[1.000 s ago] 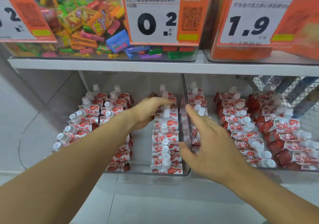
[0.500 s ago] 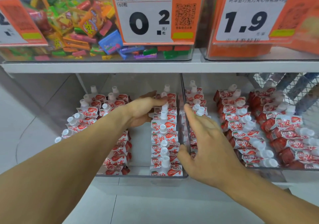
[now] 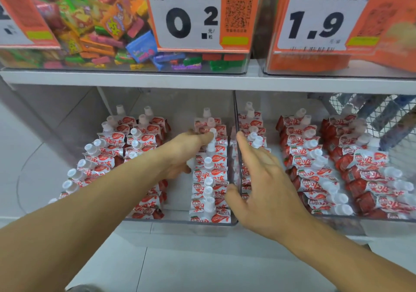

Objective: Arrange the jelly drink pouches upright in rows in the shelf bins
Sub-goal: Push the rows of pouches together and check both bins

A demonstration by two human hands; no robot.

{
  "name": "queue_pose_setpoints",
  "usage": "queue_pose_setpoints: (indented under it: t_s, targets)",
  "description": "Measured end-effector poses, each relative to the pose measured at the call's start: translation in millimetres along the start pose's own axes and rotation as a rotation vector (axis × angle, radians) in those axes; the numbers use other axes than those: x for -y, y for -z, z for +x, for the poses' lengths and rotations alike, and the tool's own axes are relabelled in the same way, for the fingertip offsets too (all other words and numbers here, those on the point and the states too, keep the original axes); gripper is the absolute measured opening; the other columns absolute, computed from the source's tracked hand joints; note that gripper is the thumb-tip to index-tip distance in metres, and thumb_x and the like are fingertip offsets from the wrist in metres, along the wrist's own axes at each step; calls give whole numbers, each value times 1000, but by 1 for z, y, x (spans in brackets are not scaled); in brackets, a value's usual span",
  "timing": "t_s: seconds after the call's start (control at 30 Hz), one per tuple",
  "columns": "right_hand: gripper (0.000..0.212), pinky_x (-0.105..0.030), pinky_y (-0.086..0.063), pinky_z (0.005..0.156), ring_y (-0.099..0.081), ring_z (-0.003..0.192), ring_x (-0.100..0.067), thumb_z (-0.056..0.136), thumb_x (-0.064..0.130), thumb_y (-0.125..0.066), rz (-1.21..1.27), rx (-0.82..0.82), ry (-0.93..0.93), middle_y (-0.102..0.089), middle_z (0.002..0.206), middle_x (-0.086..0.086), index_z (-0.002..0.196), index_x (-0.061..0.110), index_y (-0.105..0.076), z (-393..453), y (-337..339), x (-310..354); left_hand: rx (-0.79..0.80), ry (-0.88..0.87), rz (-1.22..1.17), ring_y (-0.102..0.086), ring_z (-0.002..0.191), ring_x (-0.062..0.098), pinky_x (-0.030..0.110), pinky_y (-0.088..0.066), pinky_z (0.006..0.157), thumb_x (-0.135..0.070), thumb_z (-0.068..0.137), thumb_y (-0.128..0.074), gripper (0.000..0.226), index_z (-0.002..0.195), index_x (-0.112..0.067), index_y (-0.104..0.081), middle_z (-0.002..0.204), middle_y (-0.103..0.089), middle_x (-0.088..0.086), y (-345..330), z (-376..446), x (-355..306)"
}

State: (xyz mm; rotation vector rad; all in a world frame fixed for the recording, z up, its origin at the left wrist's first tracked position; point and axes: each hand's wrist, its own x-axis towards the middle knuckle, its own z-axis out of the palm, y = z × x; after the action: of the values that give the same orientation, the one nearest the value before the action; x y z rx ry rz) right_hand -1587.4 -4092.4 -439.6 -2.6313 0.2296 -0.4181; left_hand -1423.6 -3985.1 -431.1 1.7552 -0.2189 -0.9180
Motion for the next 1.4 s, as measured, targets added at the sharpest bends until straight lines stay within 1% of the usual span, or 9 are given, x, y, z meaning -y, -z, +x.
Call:
queue_pose_setpoints:
  t_s: [0.4, 0.6, 0.77, 0.9, 0.97, 1.07, 1.17, 1.27, 1.4]
  targets:
    - [93, -21, -19, 111, -34, 135, -16, 75, 49, -39, 2, -10, 1, -48, 144, -1, 159, 17, -13, 0, -3, -2, 126, 98, 71, -59, 110, 13, 45, -43, 100, -39, 89, -64, 30, 115, -25, -62, 115, -66, -11, -2, -32, 8]
    - [93, -21, -19, 110, -34, 137, -18, 76, 50, -41, 15, -1, -8, -48, 144, -1, 159, 19, -12, 0, -3, -4, 138, 180, 148, -57, 116, 25, 35, -57, 67, -36, 82, -75, 58, 129, -14, -51, 126, -61, 4, 3, -52, 17]
    - [92, -23, -19, 109, -30, 131, -11, 77, 44, -49, 9, -17, -3, -52, 140, -3, 158, 16, -16, 1, -1, -2, 134, 154, 164, -58, 115, 21, 40, -58, 81, -43, 83, -70, 77, 147, -24, -33, 130, -57, -2, 5, -52, 22]
    - [93, -22, -21, 109, -31, 135, -13, 77, 46, -49, 28, -6, -18, -50, 142, -1, 159, 19, -14, 0, -2, -1, 163, 101, 271, -71, 82, 13, 33, -61, 71, -50, 88, -57, 14, 96, -42, -50, 91, -63, -20, 2, -61, 25]
    - [92, -25, -25, 110, -34, 134, -15, 76, 48, -44, 25, -16, -14, -51, 140, -2, 158, 18, -15, 0, -3, -3, 173, 58, 243, -69, 61, 2, 26, -59, 58, -38, 92, -57, 12, 83, -36, -48, 83, -61, -18, -5, -63, 22]
    - [91, -29, -30, 111, -36, 133, -15, 76, 48, -42, 30, -21, -16, -52, 138, 0, 158, 17, -16, 0, -3, -2, 188, 111, 190, -70, 71, 11, 35, -59, 69, -40, 89, -60, 14, 100, -31, -55, 100, -64, -8, 0, -71, 13]
    - [92, -22, -23, 110, -32, 135, -12, 77, 47, -46, 26, -7, -18, -48, 143, 3, 158, 20, -13, 0, -2, -2, 102, 105, 343, -70, 88, 29, 42, -59, 79, -56, 88, -53, 55, 130, -20, -48, 123, -58, 6, 15, -48, -3]
    - [93, -20, -21, 108, -31, 136, -12, 77, 47, -48, 29, -2, -25, -46, 145, 6, 159, 24, -10, 0, -2, -3, -151, -68, 433, -62, 105, 26, 43, -53, 93, -64, 85, -54, 60, 126, -22, -47, 126, -56, 3, 21, -2, -20]
    - [95, -21, -20, 109, -25, 137, -8, 78, 49, -50, 45, 19, -26, -43, 147, 8, 159, 27, -6, -1, 1, -3, -68, -89, 290, -50, 124, 18, 36, -38, 109, -63, 87, -52, 69, 136, -14, -51, 139, -53, -2, 12, 44, -24]
